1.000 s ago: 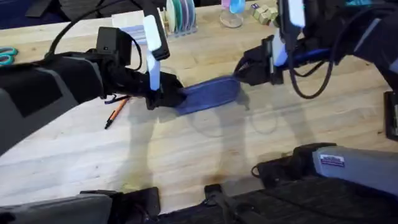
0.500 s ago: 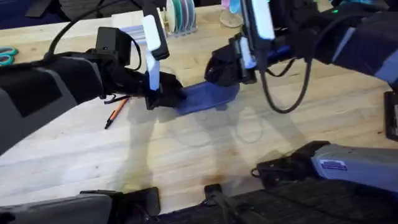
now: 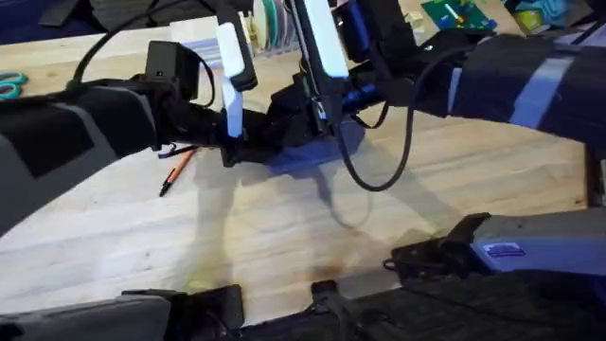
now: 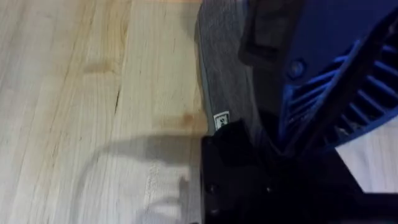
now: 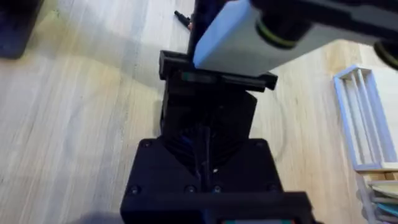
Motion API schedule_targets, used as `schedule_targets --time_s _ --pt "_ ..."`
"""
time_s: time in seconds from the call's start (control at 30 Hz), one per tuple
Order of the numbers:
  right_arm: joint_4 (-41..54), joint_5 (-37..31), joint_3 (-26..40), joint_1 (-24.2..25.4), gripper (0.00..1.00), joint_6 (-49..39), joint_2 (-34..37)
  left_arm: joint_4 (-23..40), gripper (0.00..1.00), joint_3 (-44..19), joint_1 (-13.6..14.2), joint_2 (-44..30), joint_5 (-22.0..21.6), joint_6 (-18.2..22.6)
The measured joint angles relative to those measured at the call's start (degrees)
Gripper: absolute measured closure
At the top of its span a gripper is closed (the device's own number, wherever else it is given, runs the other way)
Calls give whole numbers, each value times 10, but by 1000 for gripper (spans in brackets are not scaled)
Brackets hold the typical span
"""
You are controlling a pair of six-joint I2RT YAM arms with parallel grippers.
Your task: Unzip the bag, pick up the pens from the table one at a time and place them inside, then zip the bag closed.
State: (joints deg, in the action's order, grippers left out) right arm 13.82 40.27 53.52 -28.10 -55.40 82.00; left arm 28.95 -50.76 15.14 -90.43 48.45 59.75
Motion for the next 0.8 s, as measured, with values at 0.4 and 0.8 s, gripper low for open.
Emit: schedule_targets --time_s 0.4,0.8 --pt "-1 24 7 17 13 52 -26 0 957 0 0 0 0 0" --pt "104 -211 10 18 5 61 -98 -1 448 0 0 0 0 2"
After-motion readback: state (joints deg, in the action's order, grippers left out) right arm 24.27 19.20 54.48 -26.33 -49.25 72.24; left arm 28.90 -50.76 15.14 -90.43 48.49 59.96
